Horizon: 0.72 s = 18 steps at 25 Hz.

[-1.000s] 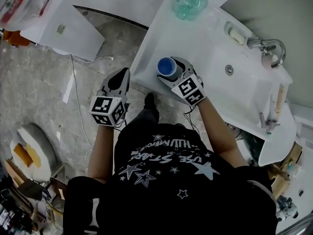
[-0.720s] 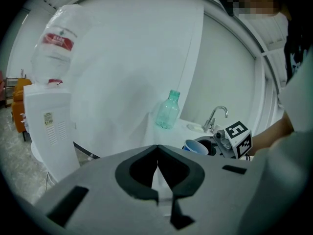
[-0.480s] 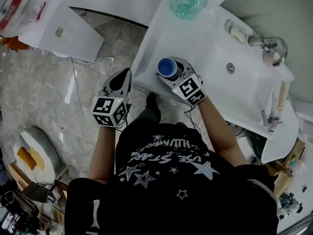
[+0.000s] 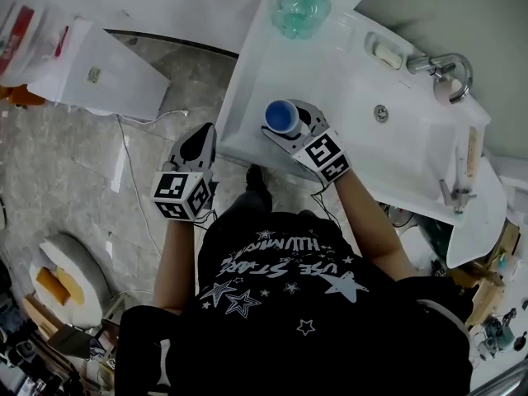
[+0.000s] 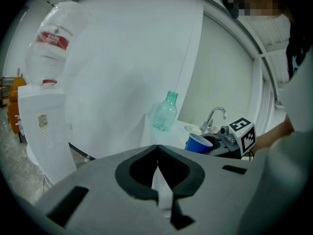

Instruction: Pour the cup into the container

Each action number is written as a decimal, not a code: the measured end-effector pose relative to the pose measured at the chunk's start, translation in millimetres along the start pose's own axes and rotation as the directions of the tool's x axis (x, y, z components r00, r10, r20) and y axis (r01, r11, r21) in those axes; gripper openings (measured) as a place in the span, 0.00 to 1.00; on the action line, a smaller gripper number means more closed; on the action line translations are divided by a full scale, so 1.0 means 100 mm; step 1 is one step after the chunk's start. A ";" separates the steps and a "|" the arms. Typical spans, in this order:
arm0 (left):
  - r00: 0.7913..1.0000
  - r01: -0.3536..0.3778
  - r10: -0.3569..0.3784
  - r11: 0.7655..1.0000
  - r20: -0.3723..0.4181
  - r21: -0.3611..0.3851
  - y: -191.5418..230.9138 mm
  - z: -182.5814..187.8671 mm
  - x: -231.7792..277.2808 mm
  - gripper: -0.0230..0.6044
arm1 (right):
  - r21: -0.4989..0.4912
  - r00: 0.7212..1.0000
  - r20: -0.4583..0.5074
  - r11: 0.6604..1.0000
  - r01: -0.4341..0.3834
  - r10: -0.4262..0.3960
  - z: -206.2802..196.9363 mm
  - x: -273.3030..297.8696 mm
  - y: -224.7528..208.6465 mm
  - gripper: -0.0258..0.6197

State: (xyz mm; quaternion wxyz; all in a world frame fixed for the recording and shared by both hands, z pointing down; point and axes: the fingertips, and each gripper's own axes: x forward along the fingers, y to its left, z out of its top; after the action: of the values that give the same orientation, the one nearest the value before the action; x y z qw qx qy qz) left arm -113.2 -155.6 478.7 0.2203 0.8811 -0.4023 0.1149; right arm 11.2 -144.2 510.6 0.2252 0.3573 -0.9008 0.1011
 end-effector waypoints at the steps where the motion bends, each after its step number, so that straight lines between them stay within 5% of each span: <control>1: 1.000 0.004 -0.004 1.000 0.003 0.001 0.00 0.03 0.01 0.06 | 0.012 1.000 0.014 1.000 0.005 -0.006 0.06 -0.04 -0.03 0.48; 18: 0.986 0.136 -0.143 0.987 0.081 0.087 -0.03 1.00 0.55 0.06 | 0.141 0.974 0.074 0.969 0.202 -0.214 1.01 -0.69 -1.20 0.48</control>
State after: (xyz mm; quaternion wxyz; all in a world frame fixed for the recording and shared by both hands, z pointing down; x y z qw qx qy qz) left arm -72.6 -238.3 411.1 0.1743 0.9195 -0.3439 0.0768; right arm 104.0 -224.7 391.3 0.1700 0.4683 -0.8587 0.1204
